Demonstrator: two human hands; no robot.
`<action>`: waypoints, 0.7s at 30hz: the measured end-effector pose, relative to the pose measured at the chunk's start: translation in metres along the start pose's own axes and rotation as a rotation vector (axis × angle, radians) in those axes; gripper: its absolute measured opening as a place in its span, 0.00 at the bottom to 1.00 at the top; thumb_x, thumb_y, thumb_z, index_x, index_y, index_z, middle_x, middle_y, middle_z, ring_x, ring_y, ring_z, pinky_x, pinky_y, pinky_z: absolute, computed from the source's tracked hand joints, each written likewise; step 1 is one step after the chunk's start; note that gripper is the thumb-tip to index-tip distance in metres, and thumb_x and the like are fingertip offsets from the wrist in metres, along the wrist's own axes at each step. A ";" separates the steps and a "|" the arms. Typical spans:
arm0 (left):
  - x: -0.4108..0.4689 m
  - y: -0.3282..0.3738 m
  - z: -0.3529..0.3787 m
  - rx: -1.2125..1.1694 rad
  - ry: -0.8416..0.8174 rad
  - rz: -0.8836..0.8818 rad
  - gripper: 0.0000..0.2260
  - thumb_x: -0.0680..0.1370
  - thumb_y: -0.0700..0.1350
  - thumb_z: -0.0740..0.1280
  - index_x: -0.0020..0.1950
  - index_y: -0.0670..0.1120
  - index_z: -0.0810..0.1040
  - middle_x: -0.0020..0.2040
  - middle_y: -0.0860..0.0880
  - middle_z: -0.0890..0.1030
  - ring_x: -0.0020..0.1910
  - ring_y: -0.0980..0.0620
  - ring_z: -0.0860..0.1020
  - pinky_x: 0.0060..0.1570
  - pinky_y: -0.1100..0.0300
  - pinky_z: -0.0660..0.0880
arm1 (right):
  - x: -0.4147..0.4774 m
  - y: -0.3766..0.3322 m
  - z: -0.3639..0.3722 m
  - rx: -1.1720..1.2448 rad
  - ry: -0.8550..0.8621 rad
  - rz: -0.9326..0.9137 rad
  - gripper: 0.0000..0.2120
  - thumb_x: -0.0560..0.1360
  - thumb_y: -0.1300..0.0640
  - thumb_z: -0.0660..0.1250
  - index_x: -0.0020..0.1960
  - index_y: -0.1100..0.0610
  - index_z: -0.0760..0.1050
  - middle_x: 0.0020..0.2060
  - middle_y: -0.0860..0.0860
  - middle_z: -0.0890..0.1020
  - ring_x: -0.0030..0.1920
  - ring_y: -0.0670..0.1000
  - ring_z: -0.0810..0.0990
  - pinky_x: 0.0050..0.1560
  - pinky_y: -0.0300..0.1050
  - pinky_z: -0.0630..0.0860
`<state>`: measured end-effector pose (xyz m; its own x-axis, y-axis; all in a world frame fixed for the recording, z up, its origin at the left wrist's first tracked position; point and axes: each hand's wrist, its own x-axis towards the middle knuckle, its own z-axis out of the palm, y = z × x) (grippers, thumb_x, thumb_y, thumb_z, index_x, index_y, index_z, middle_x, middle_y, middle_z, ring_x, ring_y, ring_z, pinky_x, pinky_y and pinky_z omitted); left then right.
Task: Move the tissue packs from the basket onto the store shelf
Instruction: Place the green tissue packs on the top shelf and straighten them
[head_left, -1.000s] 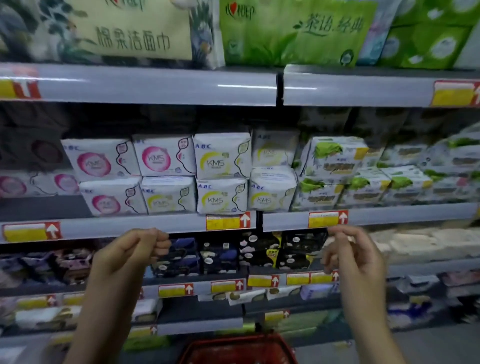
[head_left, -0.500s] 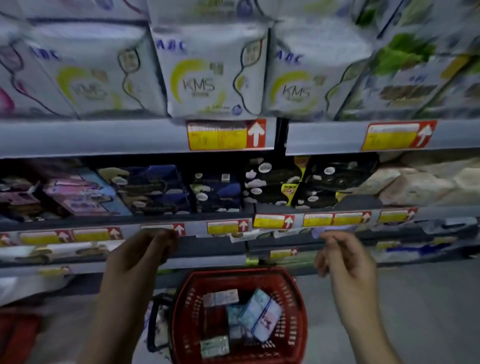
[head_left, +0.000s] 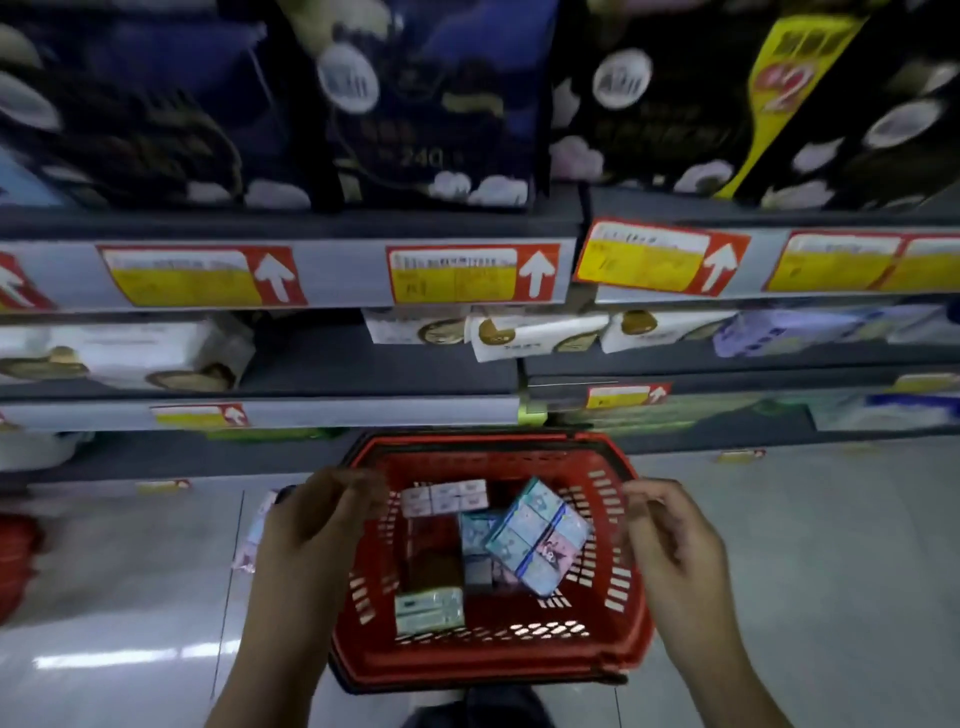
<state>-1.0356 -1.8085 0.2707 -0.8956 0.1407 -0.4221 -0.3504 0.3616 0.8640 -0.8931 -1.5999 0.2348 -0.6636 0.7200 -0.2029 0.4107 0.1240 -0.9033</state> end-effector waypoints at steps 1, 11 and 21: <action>0.006 -0.013 0.004 0.012 -0.009 -0.027 0.10 0.78 0.40 0.64 0.39 0.47 0.82 0.35 0.51 0.84 0.35 0.54 0.82 0.38 0.58 0.73 | 0.001 0.014 0.008 -0.015 -0.003 0.011 0.15 0.77 0.67 0.61 0.44 0.46 0.76 0.33 0.45 0.81 0.31 0.41 0.77 0.33 0.33 0.72; 0.063 -0.168 0.057 0.251 -0.084 -0.207 0.09 0.74 0.48 0.68 0.50 0.45 0.79 0.41 0.46 0.81 0.42 0.46 0.80 0.43 0.56 0.74 | 0.006 0.140 0.099 -0.228 -0.140 0.046 0.10 0.76 0.66 0.63 0.55 0.56 0.73 0.50 0.49 0.75 0.45 0.43 0.76 0.42 0.28 0.70; 0.052 -0.296 0.093 0.709 -0.236 -0.525 0.52 0.66 0.59 0.75 0.76 0.38 0.49 0.74 0.36 0.59 0.73 0.34 0.58 0.71 0.44 0.56 | -0.013 0.233 0.127 -0.430 -0.163 0.256 0.23 0.77 0.59 0.63 0.69 0.62 0.64 0.73 0.58 0.59 0.71 0.57 0.62 0.63 0.44 0.65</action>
<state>-0.9526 -1.8224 -0.0327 -0.5622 -0.0450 -0.8258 -0.3765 0.9030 0.2071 -0.8684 -1.6669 -0.0209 -0.5826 0.6530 -0.4839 0.7695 0.2515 -0.5871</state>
